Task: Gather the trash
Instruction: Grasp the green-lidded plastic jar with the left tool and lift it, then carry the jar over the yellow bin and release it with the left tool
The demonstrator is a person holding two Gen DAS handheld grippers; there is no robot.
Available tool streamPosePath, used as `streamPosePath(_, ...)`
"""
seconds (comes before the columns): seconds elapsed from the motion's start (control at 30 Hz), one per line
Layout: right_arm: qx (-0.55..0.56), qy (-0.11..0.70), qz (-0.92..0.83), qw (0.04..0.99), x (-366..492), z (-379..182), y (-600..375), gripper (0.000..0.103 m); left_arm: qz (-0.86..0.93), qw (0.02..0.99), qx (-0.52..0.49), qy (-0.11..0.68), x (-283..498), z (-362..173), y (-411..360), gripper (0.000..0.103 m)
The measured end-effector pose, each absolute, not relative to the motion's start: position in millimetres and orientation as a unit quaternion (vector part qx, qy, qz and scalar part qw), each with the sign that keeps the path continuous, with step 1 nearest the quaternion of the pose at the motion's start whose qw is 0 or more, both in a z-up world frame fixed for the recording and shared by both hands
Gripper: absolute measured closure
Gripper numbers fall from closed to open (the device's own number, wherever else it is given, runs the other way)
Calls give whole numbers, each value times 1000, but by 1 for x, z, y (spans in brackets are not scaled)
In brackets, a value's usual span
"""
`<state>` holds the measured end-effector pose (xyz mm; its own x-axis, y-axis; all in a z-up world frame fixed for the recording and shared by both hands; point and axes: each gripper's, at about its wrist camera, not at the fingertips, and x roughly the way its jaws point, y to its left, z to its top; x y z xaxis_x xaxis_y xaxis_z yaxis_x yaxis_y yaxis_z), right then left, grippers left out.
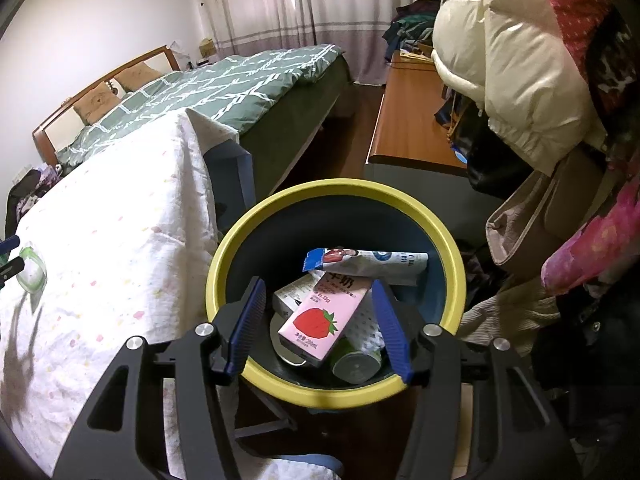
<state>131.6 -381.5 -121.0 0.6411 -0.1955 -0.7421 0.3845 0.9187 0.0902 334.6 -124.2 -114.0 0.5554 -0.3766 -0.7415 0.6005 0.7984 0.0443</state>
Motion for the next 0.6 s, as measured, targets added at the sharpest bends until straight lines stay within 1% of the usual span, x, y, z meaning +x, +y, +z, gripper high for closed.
streamPosePath(0.27,114,399,-154,897,141,-124,-372,50,-300,852,169,394,340,-135,-131,5)
streamPosePath(0.33,114,401,-150,897,143,-125,-369,50,-298,853,174,392,338,-136,-134,9)
streamPosePath(0.4,113,402,-146,897,143,-125,-367,50,-294,851,177,397,338,-137,-135,25)
streamPosePath(0.47,113,401,-145,897,141,-125,-367,50,-282,854,174,401,338,-137,-136,29)
streamPosePath(0.6,120,395,-145,899,133,-123,-370,50,-280,857,166,400,330,-130,-143,29)
